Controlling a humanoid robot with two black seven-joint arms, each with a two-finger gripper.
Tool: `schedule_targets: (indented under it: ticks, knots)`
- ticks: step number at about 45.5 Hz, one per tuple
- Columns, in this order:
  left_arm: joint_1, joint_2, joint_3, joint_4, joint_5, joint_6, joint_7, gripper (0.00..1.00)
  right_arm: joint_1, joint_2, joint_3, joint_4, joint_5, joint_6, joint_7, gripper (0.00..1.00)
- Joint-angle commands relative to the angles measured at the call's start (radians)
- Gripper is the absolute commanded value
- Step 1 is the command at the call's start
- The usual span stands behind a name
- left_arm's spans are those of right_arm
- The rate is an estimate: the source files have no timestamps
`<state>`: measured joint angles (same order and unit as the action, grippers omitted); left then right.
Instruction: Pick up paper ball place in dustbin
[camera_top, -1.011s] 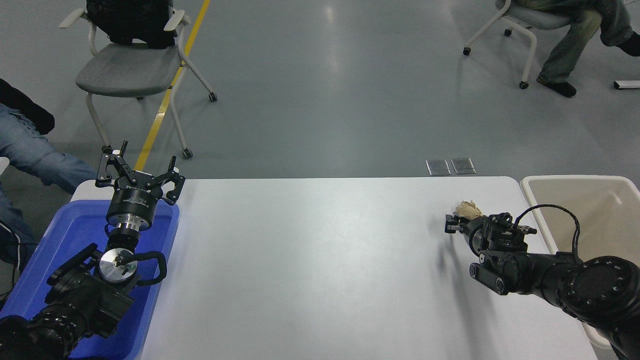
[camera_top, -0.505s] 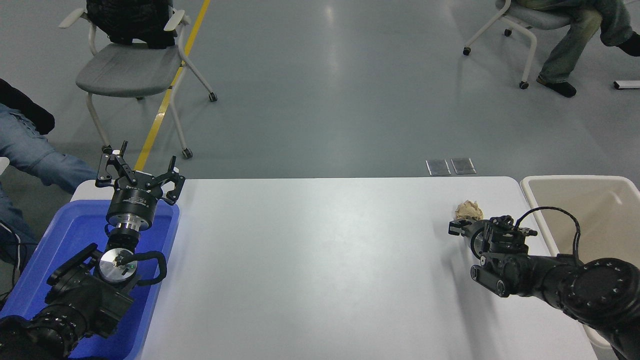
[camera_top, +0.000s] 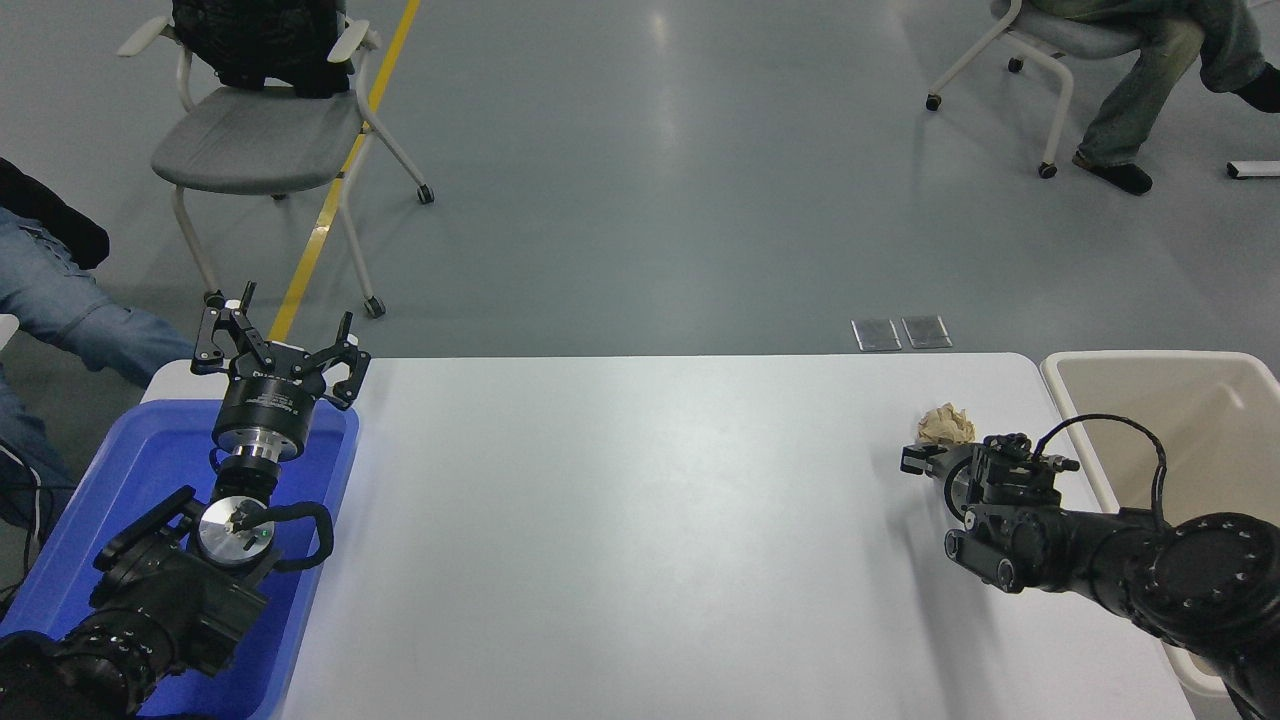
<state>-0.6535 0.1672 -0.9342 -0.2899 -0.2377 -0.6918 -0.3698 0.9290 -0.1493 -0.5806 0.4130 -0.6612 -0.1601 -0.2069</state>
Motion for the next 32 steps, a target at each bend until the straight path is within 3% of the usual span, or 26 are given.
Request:
schedule_targets:
  ticks: [1, 21, 32]
  knots:
    - [0.000, 0.000, 0.000, 0.000, 0.000, 0.000, 0.000, 0.99, 0.106, -0.085, 0.001, 0.078, 0.006, 0.119, 0.000, 0.00]
    - [0.000, 0.000, 0.000, 0.000, 0.000, -0.002, 0.000, 0.99, 0.353, -0.302, -0.008, 0.371, 0.003, 0.416, 0.001, 0.00]
    - [0.000, 0.000, 0.000, 0.000, 0.000, 0.000, 0.000, 0.99, 0.497, -0.332, -0.080, 0.417, -0.014, 0.590, 0.003, 0.00]
